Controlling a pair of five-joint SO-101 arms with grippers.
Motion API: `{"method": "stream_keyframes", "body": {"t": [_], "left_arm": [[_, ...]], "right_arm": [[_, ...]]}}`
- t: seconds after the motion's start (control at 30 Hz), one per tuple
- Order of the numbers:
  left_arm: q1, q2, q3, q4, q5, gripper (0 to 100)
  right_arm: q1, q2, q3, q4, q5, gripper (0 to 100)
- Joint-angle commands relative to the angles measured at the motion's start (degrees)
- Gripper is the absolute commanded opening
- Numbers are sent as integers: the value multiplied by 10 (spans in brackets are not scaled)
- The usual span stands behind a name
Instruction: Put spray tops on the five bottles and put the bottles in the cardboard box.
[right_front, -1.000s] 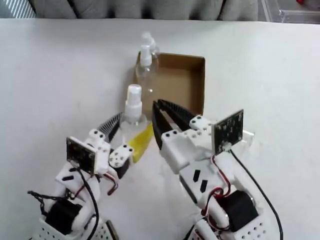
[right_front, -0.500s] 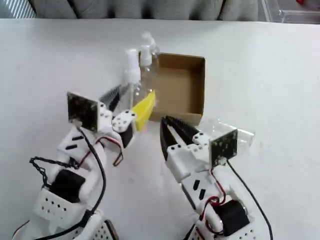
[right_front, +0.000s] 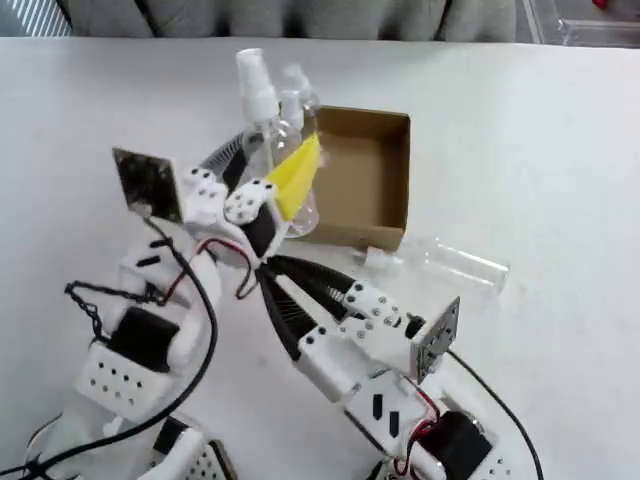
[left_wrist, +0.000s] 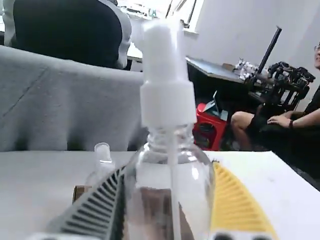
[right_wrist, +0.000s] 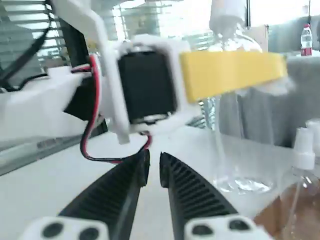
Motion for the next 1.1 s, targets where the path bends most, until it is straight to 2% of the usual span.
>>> {"method": "stream_keyframes", "body": {"t": [0.0,0.2,0.4,0.5,0.73,0.8,0.9,1.07], "left_arm": [[16,3,-63,49,5,20],[71,-73,-64,105,4,20],[67,-116,-65,164,-57,20],[67,-128,-62,173,-62,20],[56,-126,-62,169,-64,20],[39,-125,-59,150,-64,20],[-2,-116,-28,73,-64,20],[-68,-28,16,-58,-65,20]], "right_arm": [[-9,6,25,-73,7,16],[-8,6,73,-114,7,16],[49,6,76,-112,7,16],[73,6,81,-111,7,16],[78,5,101,-108,7,16],[79,5,101,-90,7,16],[80,4,100,-22,8,16],[162,5,104,98,8,16]]}}
